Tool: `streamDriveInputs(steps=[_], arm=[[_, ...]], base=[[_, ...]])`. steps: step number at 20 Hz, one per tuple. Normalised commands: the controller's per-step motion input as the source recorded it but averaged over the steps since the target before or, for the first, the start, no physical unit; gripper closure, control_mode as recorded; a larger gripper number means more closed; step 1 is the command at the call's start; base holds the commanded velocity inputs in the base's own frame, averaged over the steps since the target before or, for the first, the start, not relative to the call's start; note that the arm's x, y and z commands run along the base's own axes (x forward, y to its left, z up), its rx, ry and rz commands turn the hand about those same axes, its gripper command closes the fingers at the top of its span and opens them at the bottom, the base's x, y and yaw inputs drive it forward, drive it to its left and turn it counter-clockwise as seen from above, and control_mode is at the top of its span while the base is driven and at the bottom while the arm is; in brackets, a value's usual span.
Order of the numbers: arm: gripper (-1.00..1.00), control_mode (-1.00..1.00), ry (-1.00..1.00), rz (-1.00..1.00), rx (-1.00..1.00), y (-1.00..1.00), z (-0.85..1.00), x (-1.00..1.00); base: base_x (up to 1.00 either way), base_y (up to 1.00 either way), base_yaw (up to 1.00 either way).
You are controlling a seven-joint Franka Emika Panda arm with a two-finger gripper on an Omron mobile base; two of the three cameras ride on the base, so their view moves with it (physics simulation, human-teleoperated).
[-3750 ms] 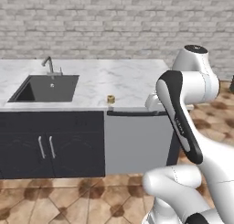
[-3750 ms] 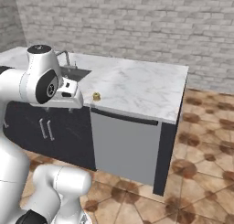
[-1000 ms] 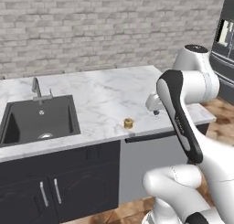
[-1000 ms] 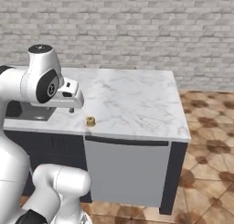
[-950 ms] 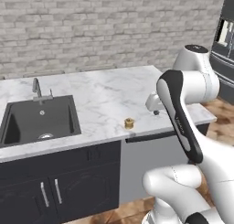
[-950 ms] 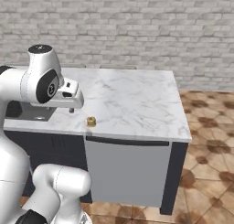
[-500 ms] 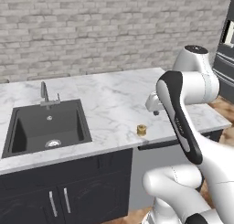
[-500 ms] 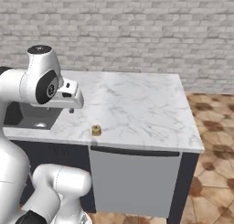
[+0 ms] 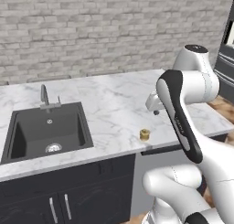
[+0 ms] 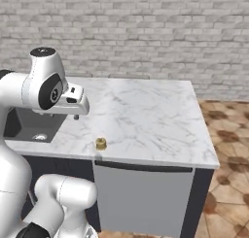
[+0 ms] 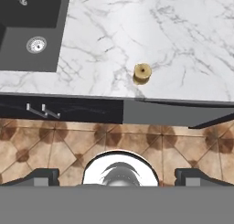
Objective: Pick the candle and candle from the dining table and place them in the open cabinet. Close the cabinet after placing the objects.
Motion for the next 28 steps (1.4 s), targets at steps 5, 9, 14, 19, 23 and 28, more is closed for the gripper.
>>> streamDriveInputs(steps=[5, 9, 14, 19, 23, 28], arm=[[-1.00, 1.00, 0.00, 0.00, 0.00, 0.00, 0.00, 0.00], [-1.00, 1.00, 0.00, 0.00, 0.00, 0.00, 0.00, 0.00], [-1.00, 1.00, 0.00, 0.00, 0.00, 0.00, 0.00, 0.00], [-1.00, 1.00, 0.00, 0.00, 0.00, 0.00, 0.00, 0.00], [-1.00, 1.00, 0.00, 0.00, 0.00, 0.00, 0.00, 0.00], [-1.00, -1.00, -0.07, 0.00, -0.01, 0.00, 0.00, 0.00]], base=[[0.33, 0.07, 0.00], [0.39, 0.07, 0.00], [0.30, 0.05, 0.00], [0.17, 0.02, 0.00], [0.00, 0.01, 0.00], [0.00, 0.00, 0.00]])
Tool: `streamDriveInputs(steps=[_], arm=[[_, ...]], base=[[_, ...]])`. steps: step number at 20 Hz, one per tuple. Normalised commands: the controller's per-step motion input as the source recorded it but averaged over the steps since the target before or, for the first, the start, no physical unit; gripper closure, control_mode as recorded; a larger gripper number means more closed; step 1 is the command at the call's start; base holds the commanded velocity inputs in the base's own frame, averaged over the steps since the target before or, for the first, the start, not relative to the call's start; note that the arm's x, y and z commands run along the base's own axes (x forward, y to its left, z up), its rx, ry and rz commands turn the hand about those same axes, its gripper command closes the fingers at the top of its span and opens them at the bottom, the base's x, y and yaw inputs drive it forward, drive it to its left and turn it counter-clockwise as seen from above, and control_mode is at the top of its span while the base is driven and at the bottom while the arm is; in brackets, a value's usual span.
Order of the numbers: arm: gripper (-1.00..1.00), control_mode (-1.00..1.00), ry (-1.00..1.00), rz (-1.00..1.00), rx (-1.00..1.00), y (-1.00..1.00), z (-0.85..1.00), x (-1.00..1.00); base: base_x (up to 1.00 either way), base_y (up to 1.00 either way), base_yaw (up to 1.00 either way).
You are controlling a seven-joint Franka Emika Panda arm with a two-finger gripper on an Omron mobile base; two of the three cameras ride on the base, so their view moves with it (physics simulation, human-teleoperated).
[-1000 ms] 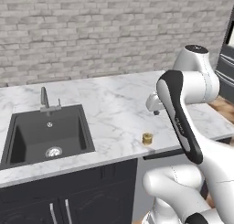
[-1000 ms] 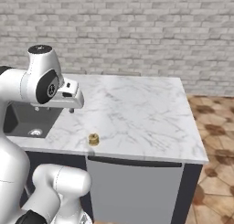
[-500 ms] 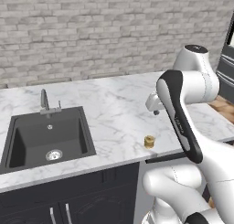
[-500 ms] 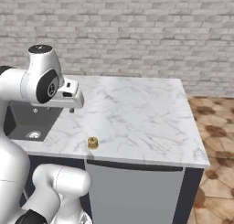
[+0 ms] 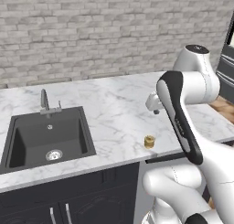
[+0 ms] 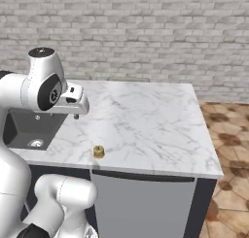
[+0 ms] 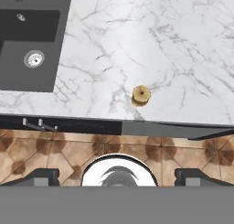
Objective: Pick the candle and candle from the dining table and place them in the open cabinet. Close the cabinet after placing the objects.
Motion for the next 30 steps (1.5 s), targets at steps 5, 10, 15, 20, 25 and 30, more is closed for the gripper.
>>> streamDriveInputs(steps=[5, 10, 15, 20, 25, 30], arm=[[-1.00, -1.00, -0.15, 0.00, 0.00, 0.00, 0.00, 0.00], [-1.00, -1.00, -0.09, 0.00, 0.00, 0.00, -0.10, 0.07], [-1.00, -1.00, -0.01, 0.00, 0.00, -0.01, -0.18, 0.15], [-1.00, -1.00, 0.00, -0.02, 0.00, -0.05, -0.22, 0.14], [-1.00, -1.00, 0.02, -0.08, 0.01, -0.13, -0.21, 0.04], [-1.00, -1.00, 0.06, -0.14, 0.03, -0.17, -0.22, 0.00]], base=[[0.00, 0.00, 0.00], [0.00, 0.00, 0.00], [0.00, 0.00, 0.00], [0.00, 0.00, 0.00], [0.00, 0.00, 0.00], [0.00, 0.00, 0.00]])
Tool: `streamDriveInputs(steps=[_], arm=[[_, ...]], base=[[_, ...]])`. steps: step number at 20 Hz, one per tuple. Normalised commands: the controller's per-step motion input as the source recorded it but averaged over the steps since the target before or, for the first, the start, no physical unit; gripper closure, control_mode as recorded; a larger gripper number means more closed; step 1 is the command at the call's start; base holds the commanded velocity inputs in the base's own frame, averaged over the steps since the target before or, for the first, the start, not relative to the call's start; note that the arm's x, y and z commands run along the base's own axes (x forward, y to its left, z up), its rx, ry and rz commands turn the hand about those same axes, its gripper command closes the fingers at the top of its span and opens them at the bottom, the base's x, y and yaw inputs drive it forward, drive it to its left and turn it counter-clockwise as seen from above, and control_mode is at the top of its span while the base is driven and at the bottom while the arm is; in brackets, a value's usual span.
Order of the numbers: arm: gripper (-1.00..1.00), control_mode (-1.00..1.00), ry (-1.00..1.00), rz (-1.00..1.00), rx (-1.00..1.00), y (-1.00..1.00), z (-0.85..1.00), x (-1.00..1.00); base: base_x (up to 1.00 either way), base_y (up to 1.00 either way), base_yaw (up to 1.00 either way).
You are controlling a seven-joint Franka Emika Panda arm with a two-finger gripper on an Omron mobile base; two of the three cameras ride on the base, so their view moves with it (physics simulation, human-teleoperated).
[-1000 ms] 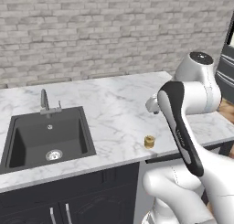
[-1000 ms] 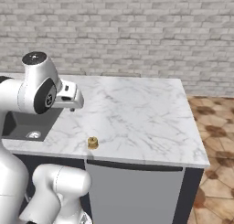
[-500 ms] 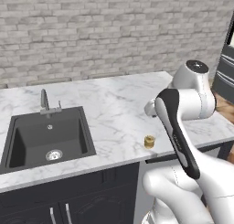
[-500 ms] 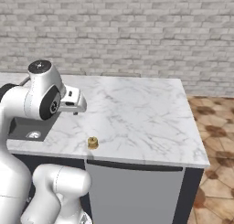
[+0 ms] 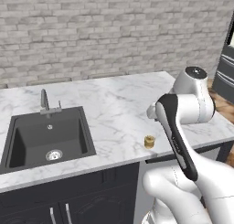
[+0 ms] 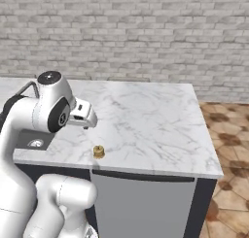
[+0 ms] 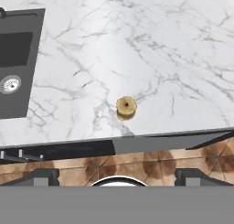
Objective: Pick the candle and candle from the dining table and place them in the open cabinet. Close the cabinet after placing the objects.
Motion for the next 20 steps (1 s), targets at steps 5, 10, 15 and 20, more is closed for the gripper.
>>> streamDriveInputs(steps=[5, 10, 15, 20], arm=[[-1.00, -1.00, 0.05, -0.16, 0.04, -0.17, -0.20, 0.00], [-1.00, -1.00, 0.04, -0.14, 0.01, -0.06, -0.22, 0.00], [-1.00, -1.00, 0.01, -0.04, 0.00, 0.01, -0.18, 0.13], [-1.00, -1.00, 0.00, 0.00, -0.01, 0.03, -0.21, 0.21]], base=[[0.00, 0.00, 0.00], [0.00, 0.00, 0.00], [0.00, 0.00, 0.00], [0.00, 0.00, 0.00]])
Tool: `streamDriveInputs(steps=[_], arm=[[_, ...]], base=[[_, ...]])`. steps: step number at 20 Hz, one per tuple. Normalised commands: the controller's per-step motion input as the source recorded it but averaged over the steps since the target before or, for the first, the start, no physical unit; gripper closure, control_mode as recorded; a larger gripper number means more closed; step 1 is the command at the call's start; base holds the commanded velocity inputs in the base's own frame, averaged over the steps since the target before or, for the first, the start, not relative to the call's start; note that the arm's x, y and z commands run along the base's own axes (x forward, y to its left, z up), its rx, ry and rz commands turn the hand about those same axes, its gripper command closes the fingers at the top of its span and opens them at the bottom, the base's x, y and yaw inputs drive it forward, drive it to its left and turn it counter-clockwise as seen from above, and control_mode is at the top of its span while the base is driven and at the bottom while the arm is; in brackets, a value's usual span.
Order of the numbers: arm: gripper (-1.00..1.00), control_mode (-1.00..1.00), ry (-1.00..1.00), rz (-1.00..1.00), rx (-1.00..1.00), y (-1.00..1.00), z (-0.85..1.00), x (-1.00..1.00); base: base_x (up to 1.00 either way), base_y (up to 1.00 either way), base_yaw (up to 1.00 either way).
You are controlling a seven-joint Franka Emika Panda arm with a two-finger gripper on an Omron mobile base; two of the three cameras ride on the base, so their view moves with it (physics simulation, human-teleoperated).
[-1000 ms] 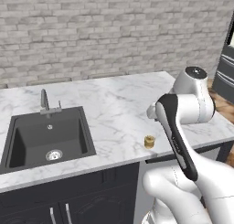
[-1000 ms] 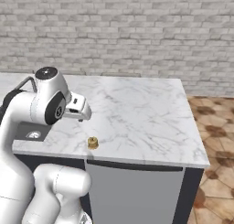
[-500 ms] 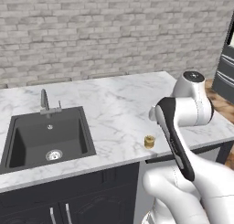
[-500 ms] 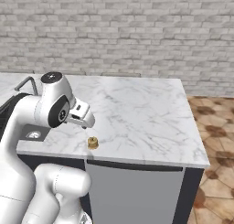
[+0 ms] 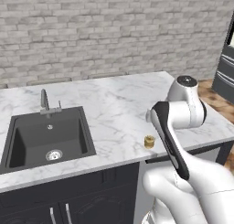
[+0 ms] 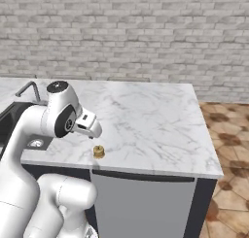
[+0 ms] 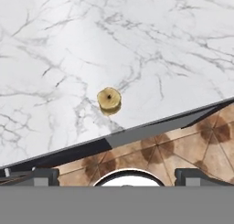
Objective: Pick the candle and candle from the dining table and place them in the open cabinet. Close the cabinet after placing the objects.
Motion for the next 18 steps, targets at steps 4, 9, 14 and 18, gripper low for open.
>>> streamDriveInputs(steps=[4, 9, 14, 18], arm=[[-1.00, -1.00, 0.00, 0.00, 0.00, 0.01, -0.23, 0.21], [-1.00, -1.00, 0.02, 0.00, 0.00, 0.00, -0.26, 0.19], [-1.00, -1.00, 0.06, 0.00, 0.00, 0.02, -0.26, 0.13], [-1.00, -1.00, 0.06, 0.00, 0.00, 0.05, -0.25, 0.05]], base=[[0.00, 0.00, 0.00], [0.00, 0.00, 0.00], [0.00, 0.00, 0.00], [0.00, 0.00, 0.00]])
